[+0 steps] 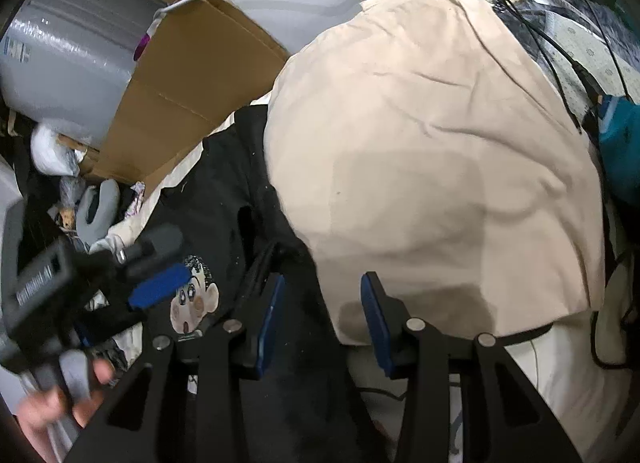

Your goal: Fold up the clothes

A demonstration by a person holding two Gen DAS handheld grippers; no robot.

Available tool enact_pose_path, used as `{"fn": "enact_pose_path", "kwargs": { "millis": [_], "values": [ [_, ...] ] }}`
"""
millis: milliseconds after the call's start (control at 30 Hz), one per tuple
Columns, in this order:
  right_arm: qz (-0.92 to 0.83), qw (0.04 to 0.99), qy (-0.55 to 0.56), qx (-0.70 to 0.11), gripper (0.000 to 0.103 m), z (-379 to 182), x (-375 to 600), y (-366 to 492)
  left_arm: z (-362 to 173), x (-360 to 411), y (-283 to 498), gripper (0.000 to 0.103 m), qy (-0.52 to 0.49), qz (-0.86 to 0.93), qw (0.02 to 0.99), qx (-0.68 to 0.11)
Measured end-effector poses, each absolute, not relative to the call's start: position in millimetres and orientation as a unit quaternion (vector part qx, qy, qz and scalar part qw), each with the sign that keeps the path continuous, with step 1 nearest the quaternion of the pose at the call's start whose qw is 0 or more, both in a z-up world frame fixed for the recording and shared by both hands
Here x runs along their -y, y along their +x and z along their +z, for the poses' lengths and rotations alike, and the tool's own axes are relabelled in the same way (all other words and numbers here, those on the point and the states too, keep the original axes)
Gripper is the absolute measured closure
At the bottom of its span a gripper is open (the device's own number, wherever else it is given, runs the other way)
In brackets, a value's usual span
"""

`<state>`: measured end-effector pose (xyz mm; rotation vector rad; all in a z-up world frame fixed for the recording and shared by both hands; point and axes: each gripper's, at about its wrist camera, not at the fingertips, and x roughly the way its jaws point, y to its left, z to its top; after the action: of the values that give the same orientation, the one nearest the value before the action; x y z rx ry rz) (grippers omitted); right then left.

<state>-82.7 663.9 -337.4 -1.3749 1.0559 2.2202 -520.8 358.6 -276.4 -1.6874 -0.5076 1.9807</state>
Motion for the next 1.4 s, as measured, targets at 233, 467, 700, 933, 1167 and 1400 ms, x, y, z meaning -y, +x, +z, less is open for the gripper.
{"fn": "enact_pose_path", "kwargs": {
  "millis": [233,467,700,933,1167,1400],
  "values": [
    [0.788,0.156,-0.51,-0.308,0.064,-347.1,-643.8,-103.2,-295.6,-381.5,-543.3,0.04,-0.642,0.71,0.252,0.144],
    [0.797,0.164,-0.506,-0.285,0.064,-354.3,-639.4,-111.7,-303.9,-388.3,-564.4,0.04,-0.651,0.702,0.244,0.155],
    [0.811,0.167,-0.505,-0.244,0.064,-356.6,-633.0,-119.1,-317.3,-391.1,-589.6,0.04,-0.672,0.689,0.216,0.162],
    [0.819,0.166,-0.503,-0.222,0.065,-359.4,-628.7,-117.8,-322.6,-392.4,-605.9,0.069,-0.692,0.676,0.203,0.15],
    [0.818,0.169,-0.5,-0.23,0.076,-360.6,-634.1,-113.7,-320.5,-379.2,-616.7,0.099,-0.709,0.657,0.222,0.126],
    [0.816,0.172,-0.498,-0.236,0.08,-360.7,-636.8,-111.5,-309.6,-355.1,-634.8,0.099,-0.713,0.654,0.242,0.076]
  ]
}}
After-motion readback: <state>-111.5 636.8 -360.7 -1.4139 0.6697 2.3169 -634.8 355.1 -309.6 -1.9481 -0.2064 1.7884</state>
